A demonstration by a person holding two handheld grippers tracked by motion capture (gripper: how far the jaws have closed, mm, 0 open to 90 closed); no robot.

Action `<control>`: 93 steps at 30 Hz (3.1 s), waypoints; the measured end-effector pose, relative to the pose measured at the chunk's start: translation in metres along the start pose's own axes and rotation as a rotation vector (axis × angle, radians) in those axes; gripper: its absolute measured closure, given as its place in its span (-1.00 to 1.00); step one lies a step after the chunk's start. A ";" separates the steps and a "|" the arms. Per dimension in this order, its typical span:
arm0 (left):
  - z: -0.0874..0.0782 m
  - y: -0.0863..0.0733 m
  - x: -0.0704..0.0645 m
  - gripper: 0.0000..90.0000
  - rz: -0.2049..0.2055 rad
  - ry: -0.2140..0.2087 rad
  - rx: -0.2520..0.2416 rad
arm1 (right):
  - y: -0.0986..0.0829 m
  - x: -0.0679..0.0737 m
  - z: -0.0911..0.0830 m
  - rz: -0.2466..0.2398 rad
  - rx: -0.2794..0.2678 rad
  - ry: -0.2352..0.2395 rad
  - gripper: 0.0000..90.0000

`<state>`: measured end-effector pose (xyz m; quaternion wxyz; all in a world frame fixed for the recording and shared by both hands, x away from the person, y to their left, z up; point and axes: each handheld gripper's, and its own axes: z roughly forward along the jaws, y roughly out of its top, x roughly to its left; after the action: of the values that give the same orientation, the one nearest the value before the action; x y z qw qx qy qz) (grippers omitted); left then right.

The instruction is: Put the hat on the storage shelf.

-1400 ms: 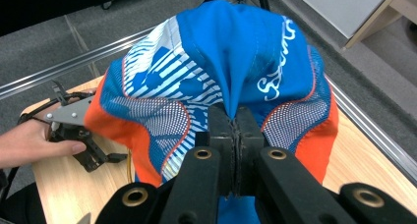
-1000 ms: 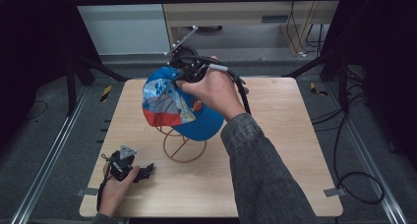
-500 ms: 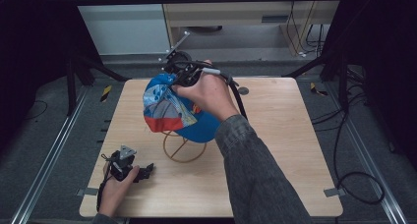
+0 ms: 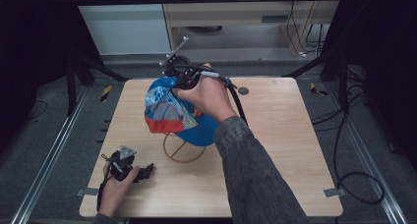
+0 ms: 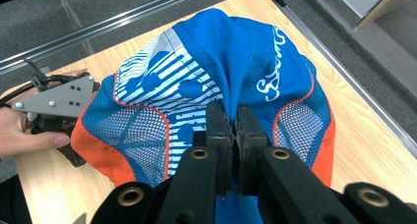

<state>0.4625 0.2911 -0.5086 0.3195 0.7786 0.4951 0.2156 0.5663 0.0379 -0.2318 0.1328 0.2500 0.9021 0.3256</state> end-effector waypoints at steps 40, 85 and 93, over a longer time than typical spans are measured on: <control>0.000 0.000 -0.001 -1.00 0.000 0.000 -0.002 | -0.007 0.004 -0.005 0.014 -0.017 -0.013 0.02; 0.000 0.000 -0.001 -1.00 0.001 0.000 -0.001 | -0.051 -0.005 -0.046 0.021 -0.145 -0.037 -0.89; 0.000 0.000 0.000 -1.00 0.001 0.000 0.001 | -0.056 -0.004 -0.048 0.005 -0.145 -0.048 -0.87</control>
<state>0.4623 0.2906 -0.5085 0.3192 0.7791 0.4946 0.2155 0.5299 -0.0264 -0.2322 0.1716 0.2499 0.8720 0.3844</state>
